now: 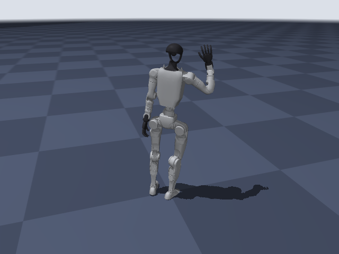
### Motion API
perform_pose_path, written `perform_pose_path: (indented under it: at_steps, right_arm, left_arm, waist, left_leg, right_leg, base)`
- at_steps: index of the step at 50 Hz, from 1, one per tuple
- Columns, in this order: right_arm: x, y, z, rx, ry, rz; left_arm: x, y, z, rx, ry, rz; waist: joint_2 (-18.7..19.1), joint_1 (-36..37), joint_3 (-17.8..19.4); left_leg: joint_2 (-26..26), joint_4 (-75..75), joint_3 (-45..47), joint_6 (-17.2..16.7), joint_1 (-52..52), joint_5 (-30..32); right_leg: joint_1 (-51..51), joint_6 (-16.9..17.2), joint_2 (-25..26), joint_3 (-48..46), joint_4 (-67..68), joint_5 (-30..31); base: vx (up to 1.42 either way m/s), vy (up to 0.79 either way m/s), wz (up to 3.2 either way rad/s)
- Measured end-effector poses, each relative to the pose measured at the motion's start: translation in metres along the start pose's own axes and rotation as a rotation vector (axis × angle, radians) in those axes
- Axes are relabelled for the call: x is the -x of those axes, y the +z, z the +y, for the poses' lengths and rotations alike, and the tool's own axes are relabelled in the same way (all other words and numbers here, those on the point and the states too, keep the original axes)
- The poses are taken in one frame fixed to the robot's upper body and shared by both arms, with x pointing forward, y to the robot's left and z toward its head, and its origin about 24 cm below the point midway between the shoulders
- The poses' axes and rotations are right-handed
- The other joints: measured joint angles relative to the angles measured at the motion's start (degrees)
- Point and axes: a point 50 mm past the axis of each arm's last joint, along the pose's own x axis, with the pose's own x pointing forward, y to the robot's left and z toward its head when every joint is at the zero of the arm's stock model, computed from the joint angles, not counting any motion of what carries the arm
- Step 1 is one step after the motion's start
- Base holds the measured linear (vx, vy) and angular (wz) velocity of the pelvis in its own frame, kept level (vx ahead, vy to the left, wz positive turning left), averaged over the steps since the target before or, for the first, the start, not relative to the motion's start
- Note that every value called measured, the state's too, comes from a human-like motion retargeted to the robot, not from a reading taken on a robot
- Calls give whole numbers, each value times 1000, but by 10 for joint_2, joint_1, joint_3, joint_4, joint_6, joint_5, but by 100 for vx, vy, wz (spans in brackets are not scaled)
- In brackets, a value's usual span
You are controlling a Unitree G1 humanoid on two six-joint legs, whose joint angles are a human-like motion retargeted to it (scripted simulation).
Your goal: Upper body actions
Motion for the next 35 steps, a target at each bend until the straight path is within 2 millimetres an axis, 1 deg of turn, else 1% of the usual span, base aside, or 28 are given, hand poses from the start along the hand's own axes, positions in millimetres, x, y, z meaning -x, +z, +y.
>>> perform_pose_path:
  at_steps: [4,6,8,10,12,14,16,19,22,23,25,28,32,35]
  right_arm:
    - [20,-28,7,-33,-11,345]
    - [30,-39,11,-68,-20,495]
    - [36,-45,12,-98,-24,587]
    - [36,-47,12,-111,-31,618]
    - [32,-44,10,-112,-28,579]
    - [23,-36,9,-114,-13,475]
    - [12,-22,8,-122,-9,323]
    - [-3,4,8,-140,-5,63]
    - [-11,24,11,-110,32,-140]
    - [-12,27,12,-85,39,-176]
    - [-13,26,13,-27,35,-193]
    - [-6,10,13,24,23,-67]
    - [14,-22,9,42,8,278]
    - [33,-39,6,51,-29,506]
  left_arm:
    - [1,7,-3,1,-2,-28]
    - [1,8,-4,4,-6,-35]
    - [1,8,-5,7,-11,-38]
    - [1,8,-5,7,-14,-34]
    - [0,5,-5,4,-16,-23]
    - [0,1,-5,0,-18,-9]
    - [0,-3,-4,-6,-19,7]
    - [-1,-8,-2,-12,-21,29]
    - [-1,-11,-1,-10,-24,43]
    - [-1,-12,-2,-7,-25,45]
    - [-1,-10,-3,-1,-29,41]
    - [-1,-5,-6,5,-32,22]
    - [0,1,-6,17,-26,-2]
    - [0,1,-7,23,-28,-3]
  waist:
    - [-1,1,-1]
    - [-2,1,-3]
    - [-3,1,-4]
    - [-3,1,-5]
    - [-2,0,-6]
    - [-1,-1,-7]
    - [1,-2,-8]
    - [3,-4,-7]
    - [6,-4,-5]
    - [6,-4,-3]
    - [8,-4,-1]
    - [9,-3,0]
    - [5,-3,-5]
    - [4,-3,-9]
  left_leg:
    - [-2,0,-6,0,-2,1]
    - [-3,1,-8,0,-3,2]
    - [-3,1,-10,0,-4,3]
    - [-4,1,-11,0,-5,3]
    - [-4,1,-10,0,-5,3]
    - [-4,1,-8,0,-5,2]
    - [-3,1,-6,0,-5,2]
    - [-3,0,-2,0,-3,0]
    - [-3,0,2,1,1,0]
    - [-3,1,3,1,2,-1]
    - [-4,1,2,1,3,-1]
    - [-5,2,-4,1,1,0]
    - [-7,3,-13,2,-4,2]
    - [-9,3,-18,2,-6,3]
  right_leg:
    - [2,1,-2,-5,-1,-1]
    - [2,1,-3,-8,-1,-1]
    - [3,1,-4,-9,-2,-2]
    - [3,1,-4,-10,-2,-2]
    - [2,1,-4,-9,-2,-2]
    - [0,1,-4,-7,-2,-2]
    - [-1,1,-3,-5,-1,-1]
    - [-1,0,-2,-1,-1,-1]
    - [0,0,-2,3,0,-1]
    - [1,-1,-2,4,0,-1]
    - [2,-1,-2,3,1,-1]
    - [4,0,-3,-2,0,-2]
    - [6,1,-5,-11,-2,-4]
    - [7,1,-7,-16,-3,-5]
  base:
    - [0,0,0]
    - [0,0,0]
    - [0,0,0]
    - [0,0,0]
    - [0,0,0]
    - [0,0,0]
    - [0,0,0]
    - [0,0,0]
    - [0,0,0]
    - [0,0,0]
    - [0,0,0]
    - [-1,1,6]
    - [-1,1,21]
    - [0,0,6]
